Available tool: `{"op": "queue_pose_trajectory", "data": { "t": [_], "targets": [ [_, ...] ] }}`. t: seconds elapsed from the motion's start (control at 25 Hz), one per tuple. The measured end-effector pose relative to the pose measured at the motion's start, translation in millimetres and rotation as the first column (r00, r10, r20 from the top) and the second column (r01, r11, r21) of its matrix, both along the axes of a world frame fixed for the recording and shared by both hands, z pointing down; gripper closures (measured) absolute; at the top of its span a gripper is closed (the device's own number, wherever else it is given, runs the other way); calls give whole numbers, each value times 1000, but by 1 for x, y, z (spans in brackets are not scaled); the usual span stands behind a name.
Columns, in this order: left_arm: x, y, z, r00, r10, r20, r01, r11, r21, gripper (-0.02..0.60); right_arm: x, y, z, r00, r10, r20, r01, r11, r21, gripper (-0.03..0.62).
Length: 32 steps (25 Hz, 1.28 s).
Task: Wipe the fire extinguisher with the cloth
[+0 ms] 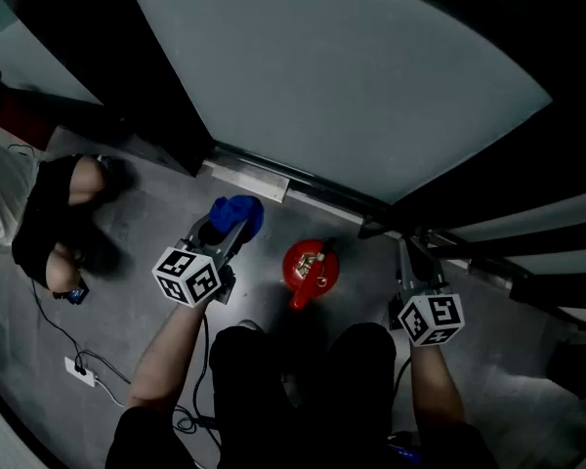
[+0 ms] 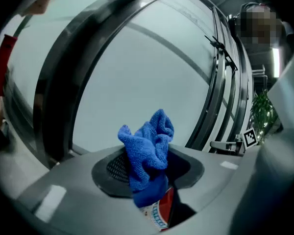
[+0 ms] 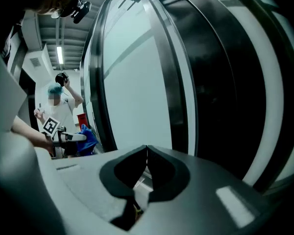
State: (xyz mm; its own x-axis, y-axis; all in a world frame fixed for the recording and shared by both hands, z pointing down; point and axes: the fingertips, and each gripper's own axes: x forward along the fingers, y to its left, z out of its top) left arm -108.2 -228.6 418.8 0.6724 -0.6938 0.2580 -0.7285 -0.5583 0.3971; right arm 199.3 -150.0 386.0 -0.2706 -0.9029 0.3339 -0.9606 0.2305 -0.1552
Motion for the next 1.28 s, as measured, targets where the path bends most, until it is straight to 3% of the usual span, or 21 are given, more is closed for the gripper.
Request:
{"op": "queue_pose_trajectory", "data": {
  "t": [0.24, 0.36, 0.52, 0.68, 0.84, 1.04, 1.28],
  "targets": [
    [1, 48, -180, 999, 15, 45, -15, 1000, 3, 414, 1, 22, -181, 997, -55, -53, 55, 998, -8, 589],
    [-1, 57, -258, 999, -30, 34, 30, 1000, 9, 414, 3, 22, -265, 996, -77, -35, 77, 997, 15, 589],
    [3, 91, -360, 997, -71, 27, 71, 997, 5, 414, 10, 50, -358, 995, -95, 2, 95, 995, 9, 589],
    [22, 134, -451, 997, -73, 35, 71, 996, 58, 414, 11, 89, -432, 988, -157, -8, 157, 987, 36, 589],
    [33, 170, -509, 995, -100, -25, 101, 991, 83, 414, 13, 121, -475, 979, -201, -25, 203, 976, 82, 589],
    [28, 205, -541, 988, -145, -62, 151, 982, 113, 414, 22, 144, -499, 985, -174, 20, 170, 977, 132, 589],
    [34, 223, -567, 992, -125, 35, 113, 962, 250, 414, 24, 171, -507, 992, -115, 59, 106, 985, 139, 591]
  ]
}}
